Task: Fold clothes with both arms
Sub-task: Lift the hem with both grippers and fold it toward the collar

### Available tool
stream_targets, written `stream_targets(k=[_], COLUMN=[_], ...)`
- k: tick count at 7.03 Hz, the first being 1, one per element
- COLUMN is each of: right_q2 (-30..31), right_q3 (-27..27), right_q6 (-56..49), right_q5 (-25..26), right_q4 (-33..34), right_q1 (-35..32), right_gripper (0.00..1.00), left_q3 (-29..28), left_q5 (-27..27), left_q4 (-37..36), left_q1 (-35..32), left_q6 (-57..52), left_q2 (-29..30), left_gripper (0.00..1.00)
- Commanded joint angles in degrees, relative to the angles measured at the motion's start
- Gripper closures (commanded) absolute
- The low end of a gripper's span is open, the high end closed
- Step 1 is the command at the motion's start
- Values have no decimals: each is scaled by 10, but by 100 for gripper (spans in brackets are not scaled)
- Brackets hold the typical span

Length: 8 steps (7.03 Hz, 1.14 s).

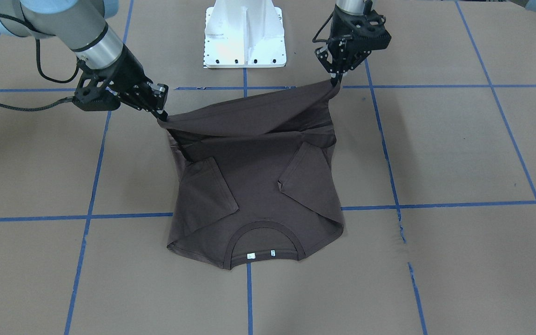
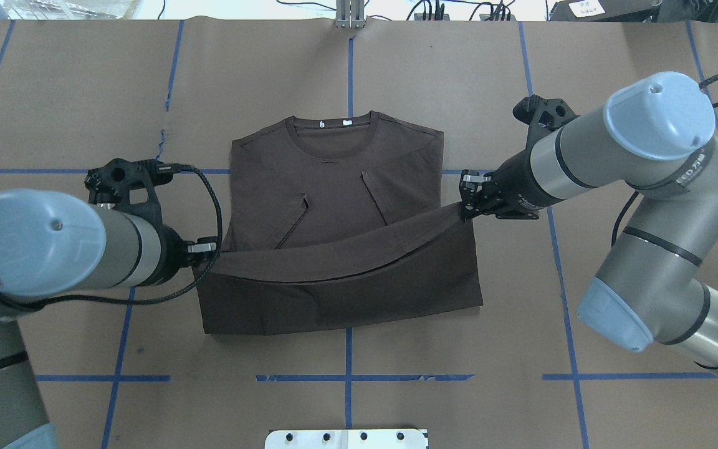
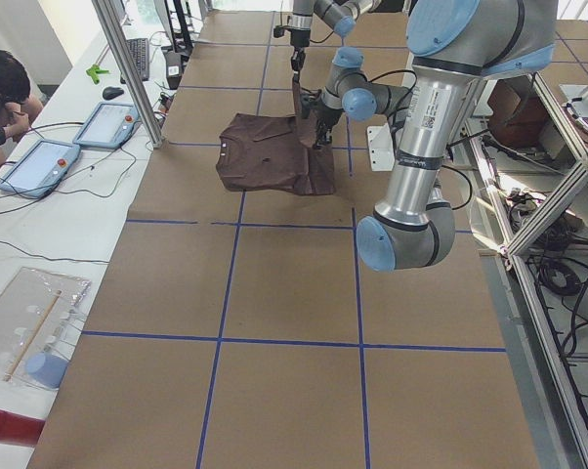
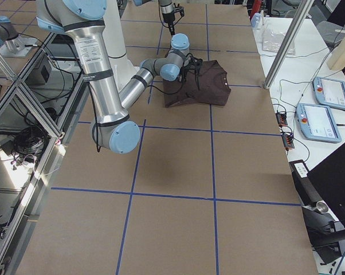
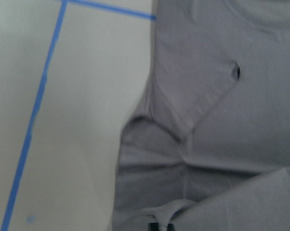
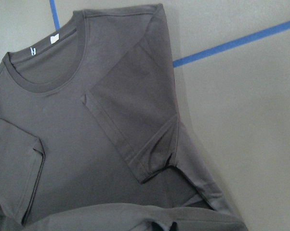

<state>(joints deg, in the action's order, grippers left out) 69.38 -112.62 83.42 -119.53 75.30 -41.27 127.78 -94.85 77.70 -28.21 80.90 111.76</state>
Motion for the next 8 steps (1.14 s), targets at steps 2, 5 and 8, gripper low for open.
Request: stream_targets(k=[2, 5, 8], right_q2=[-67, -122, -175], right_q3=[108, 210, 280], right_q6=[-34, -49, -50], right_q5=[0, -6, -22], right_q4=[-2, -2, -2], right_q1=[-35, -69, -87], right_gripper=[100, 100, 100], left_q3=[-143, -235, -295], left_q5=[0, -3, -3], left_q4=[92, 172, 225], left_q1=[-67, -120, -124], left_q6=[-51, -105, -104], left_q2=[35, 41, 59], left_gripper=[100, 100, 100])
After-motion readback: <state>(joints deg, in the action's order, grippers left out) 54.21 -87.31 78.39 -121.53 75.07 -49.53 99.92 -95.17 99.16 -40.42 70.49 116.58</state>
